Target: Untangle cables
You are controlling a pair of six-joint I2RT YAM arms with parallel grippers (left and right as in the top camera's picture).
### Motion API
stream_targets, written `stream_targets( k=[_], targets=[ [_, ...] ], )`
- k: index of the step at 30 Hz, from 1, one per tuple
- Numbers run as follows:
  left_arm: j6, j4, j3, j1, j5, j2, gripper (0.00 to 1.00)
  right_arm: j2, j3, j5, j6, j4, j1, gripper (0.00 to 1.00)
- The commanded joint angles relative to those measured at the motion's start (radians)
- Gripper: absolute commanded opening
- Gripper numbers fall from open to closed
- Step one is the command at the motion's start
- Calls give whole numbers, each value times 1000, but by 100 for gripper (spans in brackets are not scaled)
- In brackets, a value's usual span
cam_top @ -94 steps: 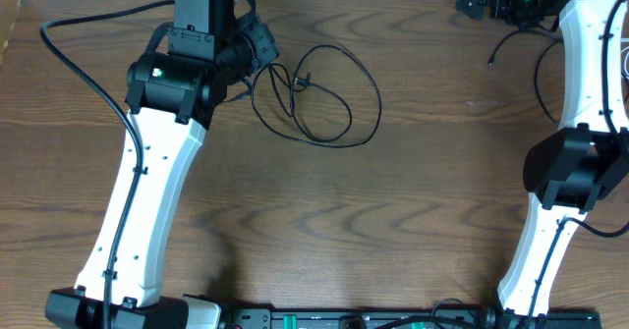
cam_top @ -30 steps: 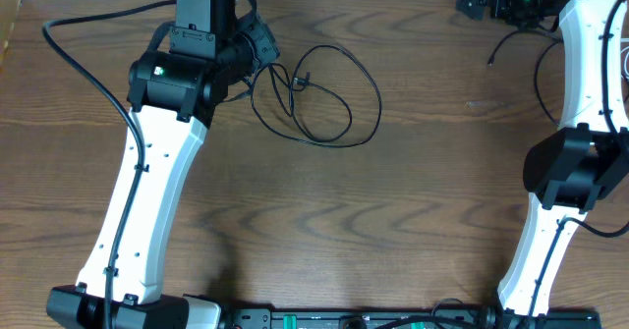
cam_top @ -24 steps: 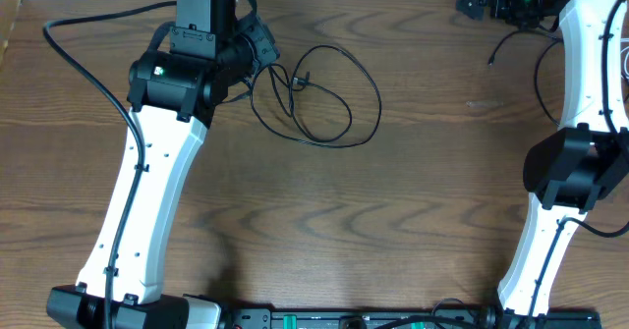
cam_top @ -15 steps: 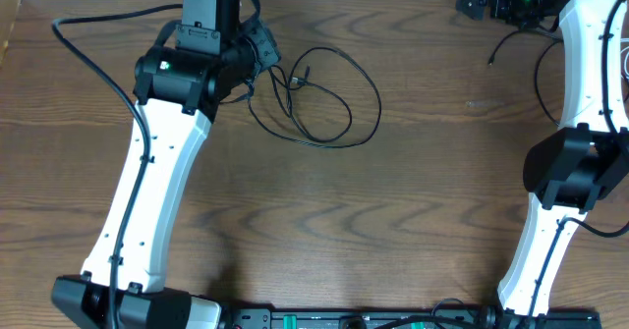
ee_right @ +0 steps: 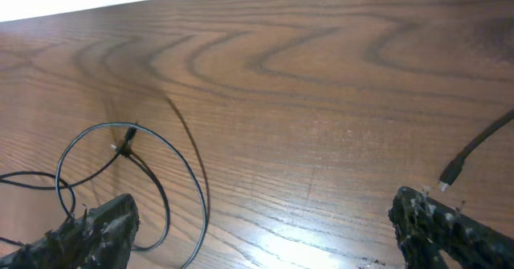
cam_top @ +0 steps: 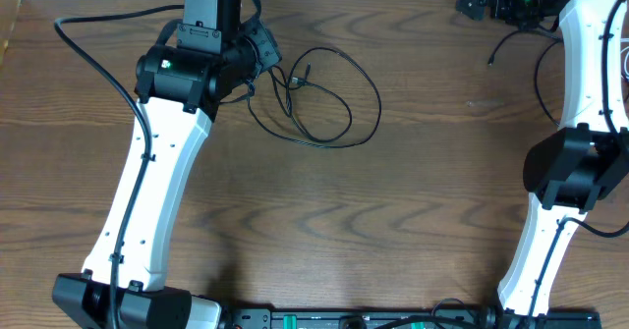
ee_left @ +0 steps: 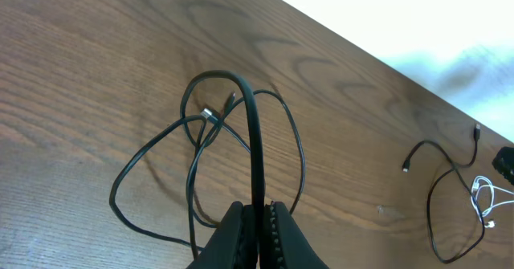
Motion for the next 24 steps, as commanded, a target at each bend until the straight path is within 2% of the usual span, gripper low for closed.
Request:
stream_targets(
  k=[1,24],
  targets=[
    [-4,-2,8,-3,9,3,8,-17,-6,1,-19,-1,2,99],
    [-4,-10,8,-3,9,21,8,-17,-6,1,-19,-2,2,99]
  ],
)
